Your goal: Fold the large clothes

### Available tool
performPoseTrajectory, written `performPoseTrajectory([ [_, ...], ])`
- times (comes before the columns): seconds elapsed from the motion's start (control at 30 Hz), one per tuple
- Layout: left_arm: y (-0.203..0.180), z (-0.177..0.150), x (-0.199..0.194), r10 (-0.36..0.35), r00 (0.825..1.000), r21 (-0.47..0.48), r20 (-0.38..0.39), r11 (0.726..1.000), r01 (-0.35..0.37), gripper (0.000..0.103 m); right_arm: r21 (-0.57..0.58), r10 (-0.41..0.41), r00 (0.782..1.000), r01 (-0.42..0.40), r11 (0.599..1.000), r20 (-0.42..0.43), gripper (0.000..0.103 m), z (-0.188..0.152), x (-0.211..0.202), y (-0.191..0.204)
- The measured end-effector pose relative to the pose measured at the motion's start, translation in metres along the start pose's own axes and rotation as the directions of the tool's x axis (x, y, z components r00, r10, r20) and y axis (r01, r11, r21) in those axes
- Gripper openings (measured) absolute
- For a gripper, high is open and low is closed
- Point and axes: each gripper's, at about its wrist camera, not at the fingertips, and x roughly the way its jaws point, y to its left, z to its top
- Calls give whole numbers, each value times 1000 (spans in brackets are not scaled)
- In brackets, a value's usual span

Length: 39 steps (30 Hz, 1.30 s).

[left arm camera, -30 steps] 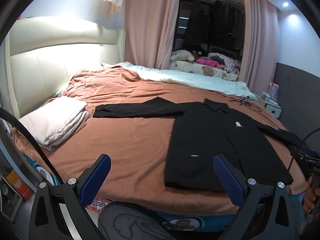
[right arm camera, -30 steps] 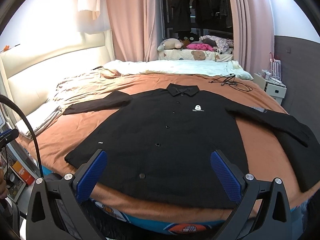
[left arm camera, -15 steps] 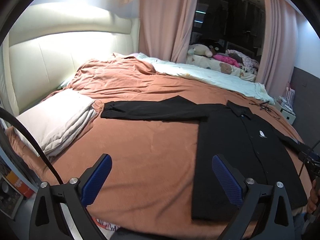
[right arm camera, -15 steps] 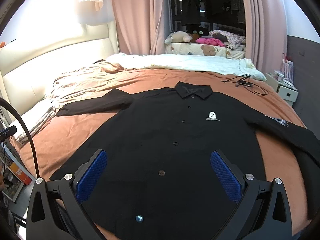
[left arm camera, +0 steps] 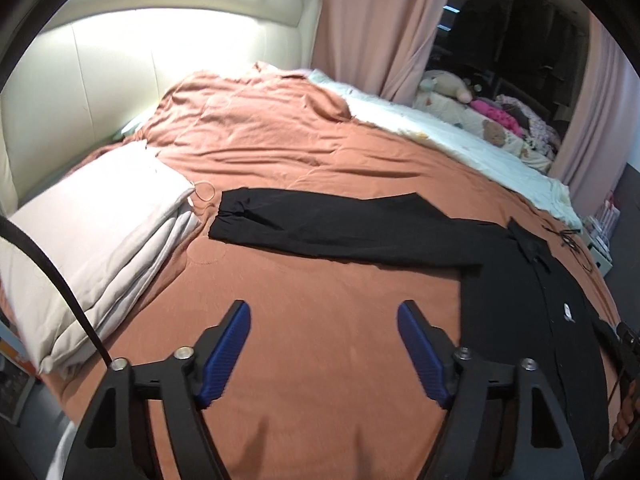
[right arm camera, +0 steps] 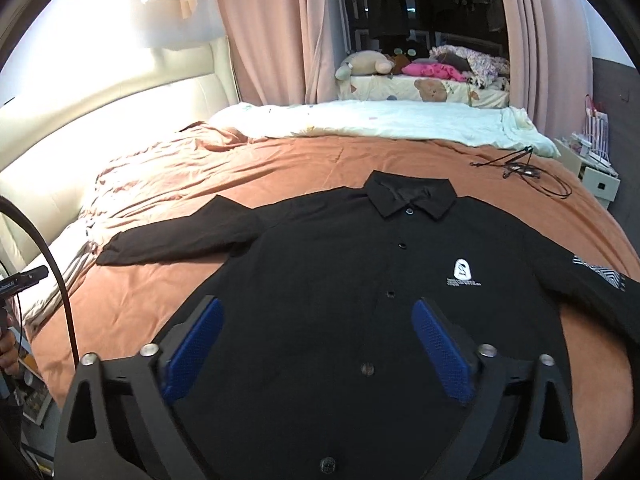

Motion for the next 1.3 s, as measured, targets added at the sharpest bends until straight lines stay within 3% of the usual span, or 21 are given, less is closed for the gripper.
performPoseTrajectory([
  [0.07, 6, 7, 14, 6, 1000, -15, -15, 1000, -6, 71, 4, 9, 1000, -9, 1000, -25, 82, 8, 16, -4],
  [0.23, 24, 28, 59, 24, 997, -69, -69, 997, -28, 63, -10, 21, 997, -21, 1000, -71, 79, 26, 54, -9],
  [0.37, 35, 39, 89, 37, 994, -121, -107, 991, -50, 60, -22, 40, 992, -43, 999, -119, 69, 41, 86, -10],
  [0.5, 51, 47, 124, 77, 982, -185, -170, 977, -109, 56, -48, 71, 986, -79, 996, -152, 59, 57, 117, -3],
  [0.57, 57, 49, 137, 70, 977, -220, -199, 969, -114, 50, -57, 80, 983, -91, 994, -163, 55, 61, 133, 2],
  [0.8, 75, 45, 185, 38, 964, -341, -264, 931, -131, 50, -5, 122, 971, -126, 992, -207, 51, 72, 191, 6],
  [0.83, 77, 45, 191, 36, 964, -356, -262, 925, -132, 49, 9, 134, 967, -135, 991, -217, 51, 73, 200, 8],
  [0.9, 80, 46, 197, 56, 971, -362, -232, 922, -140, 35, 34, 148, 960, -144, 989, -238, 46, 77, 215, 12],
  [0.93, 80, 48, 199, 80, 970, -353, -230, 922, -160, 20, 48, 161, 956, -154, 987, -245, 39, 78, 221, 14],
  [0.97, 82, 50, 201, 75, 971, -363, -227, 919, -156, 12, 67, 180, 950, -168, 984, -256, 36, 80, 230, 16],
  [1.03, 82, 54, 197, 53, 977, -376, -206, 918, -129, 5, 99, 196, 944, -175, 979, -266, 32, 84, 244, 19],
  [1.3, 52, 100, 153, 34, 998, -296, -61, 954, -51, 2, 259, 262, 919, -187, 948, -295, 18, 85, 303, 23],
])
